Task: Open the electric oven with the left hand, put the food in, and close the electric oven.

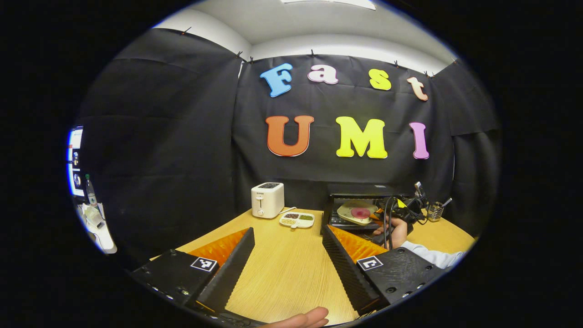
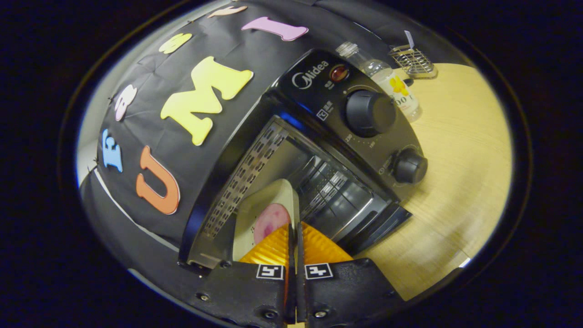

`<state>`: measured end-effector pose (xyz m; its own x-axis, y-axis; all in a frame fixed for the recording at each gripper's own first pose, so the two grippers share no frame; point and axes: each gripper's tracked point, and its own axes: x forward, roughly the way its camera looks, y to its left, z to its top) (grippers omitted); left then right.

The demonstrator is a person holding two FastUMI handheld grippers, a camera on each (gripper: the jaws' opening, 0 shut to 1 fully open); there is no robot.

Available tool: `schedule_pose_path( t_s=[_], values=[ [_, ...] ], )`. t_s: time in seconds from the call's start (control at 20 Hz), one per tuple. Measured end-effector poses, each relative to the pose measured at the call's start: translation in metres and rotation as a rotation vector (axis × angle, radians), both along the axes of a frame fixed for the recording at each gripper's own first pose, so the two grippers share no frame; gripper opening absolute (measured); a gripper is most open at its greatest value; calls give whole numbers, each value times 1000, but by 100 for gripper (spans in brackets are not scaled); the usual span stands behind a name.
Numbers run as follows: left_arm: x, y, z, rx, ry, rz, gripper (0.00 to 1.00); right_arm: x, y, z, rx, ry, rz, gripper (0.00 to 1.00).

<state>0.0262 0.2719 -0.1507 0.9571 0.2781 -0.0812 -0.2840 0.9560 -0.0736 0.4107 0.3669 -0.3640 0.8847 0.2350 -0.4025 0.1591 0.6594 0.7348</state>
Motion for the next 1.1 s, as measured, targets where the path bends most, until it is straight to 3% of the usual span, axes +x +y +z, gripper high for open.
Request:
schedule_pose_path(
  t_s=[0.3,0.6,0.65,0.7,0.75,0.9,0.95,1.1],
  values=[
    [2,5,-14,6,37,11,96,22,4,-4,-126,-78,16,6],
    [4,11,-15,12,37,41,96,20,8,-9,-202,-64,41,9],
    [2,10,-15,9,36,37,96,18,8,-7,-195,-57,47,19],
    [2,9,-15,6,40,33,96,13,6,-6,-178,-48,52,10],
    [2,6,-17,3,45,28,96,10,6,-3,-158,-47,59,18],
    [-2,0,-16,4,55,15,96,-4,-1,3,-165,-58,92,24],
    [-4,-3,-16,8,57,7,96,-14,0,5,-169,-69,107,36],
    [-10,-14,-13,16,67,-5,96,-38,-3,11,-217,-101,158,41]
  ],
)
